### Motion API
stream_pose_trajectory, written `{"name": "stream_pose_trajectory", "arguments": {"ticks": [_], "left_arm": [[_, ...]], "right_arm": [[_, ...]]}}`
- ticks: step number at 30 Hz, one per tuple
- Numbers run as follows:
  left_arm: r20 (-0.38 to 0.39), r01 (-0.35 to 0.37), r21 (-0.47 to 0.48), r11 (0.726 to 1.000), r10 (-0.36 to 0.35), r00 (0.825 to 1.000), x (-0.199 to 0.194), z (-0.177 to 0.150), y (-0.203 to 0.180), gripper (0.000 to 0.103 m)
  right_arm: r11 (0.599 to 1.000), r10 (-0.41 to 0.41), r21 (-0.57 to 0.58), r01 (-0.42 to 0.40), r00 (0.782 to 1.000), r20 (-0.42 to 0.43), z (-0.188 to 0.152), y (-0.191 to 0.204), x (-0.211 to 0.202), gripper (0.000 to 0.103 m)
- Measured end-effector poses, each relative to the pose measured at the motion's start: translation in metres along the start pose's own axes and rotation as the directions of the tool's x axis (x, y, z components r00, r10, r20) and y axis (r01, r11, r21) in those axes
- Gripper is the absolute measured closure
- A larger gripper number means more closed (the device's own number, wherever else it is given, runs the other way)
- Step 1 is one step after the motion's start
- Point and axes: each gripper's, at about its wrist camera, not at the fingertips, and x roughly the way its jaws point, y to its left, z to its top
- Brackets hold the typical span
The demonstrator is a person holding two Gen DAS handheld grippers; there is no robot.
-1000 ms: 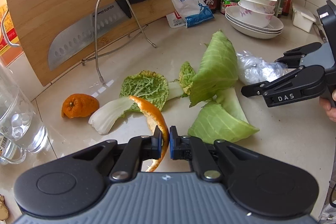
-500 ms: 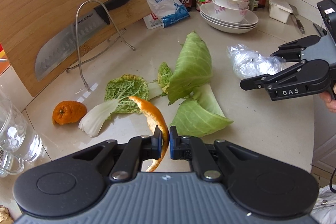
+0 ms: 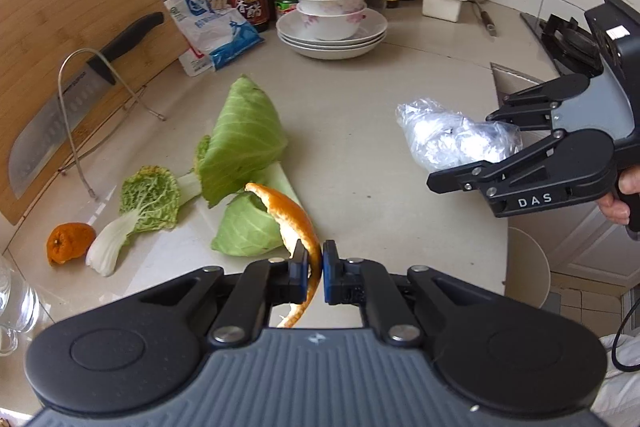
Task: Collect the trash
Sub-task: 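Carry peel and plastic bag over the white bucket and open both tools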
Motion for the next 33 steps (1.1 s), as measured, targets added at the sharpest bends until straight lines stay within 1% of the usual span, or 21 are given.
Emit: {"name": "stream_pose_trajectory", "arguments": {"ticks": [5,10,16,21,26,28,33], "left_arm": [[0.014,0.057,0.053,0.997,-0.057,0.998,-0.004,0.005,-0.031,0.098],[0.02,0.117,0.118,0.986,-0.121,0.992,-0.004,0.012,-0.066,0.098],[0.015,0.195,0.188,0.963,-0.202,0.979,0.004,0.021,-0.109,0.098],[0.002,0.25,0.243,0.937,-0.258,0.966,0.012,0.03,-0.145,0.098],[-0.005,0.285,0.285,0.915,-0.296,0.955,0.021,0.037,-0.178,0.098],[-0.008,0.29,0.294,0.911,-0.301,0.954,0.026,0.04,-0.19,0.098],[-0.017,0.302,0.307,0.903,-0.312,0.95,0.041,0.046,-0.216,0.098]], "right_arm": [[0.999,-0.034,0.039,0.033,0.999,0.008,-0.022,-0.009,-0.026,0.051],[0.992,-0.079,0.102,0.078,0.997,0.013,-0.049,-0.023,-0.053,0.051],[0.971,-0.152,0.188,0.149,0.988,0.001,-0.088,-0.042,-0.085,0.051],[0.939,-0.216,0.268,0.215,0.976,-0.025,-0.126,-0.062,-0.105,0.051],[0.906,-0.261,0.326,0.27,0.963,-0.072,-0.165,-0.084,-0.113,0.051],[0.892,-0.27,0.35,0.286,0.958,-0.097,-0.182,-0.094,-0.112,0.051],[0.868,-0.261,0.393,0.304,0.952,-0.159,-0.226,-0.12,-0.09,0.051]]}}
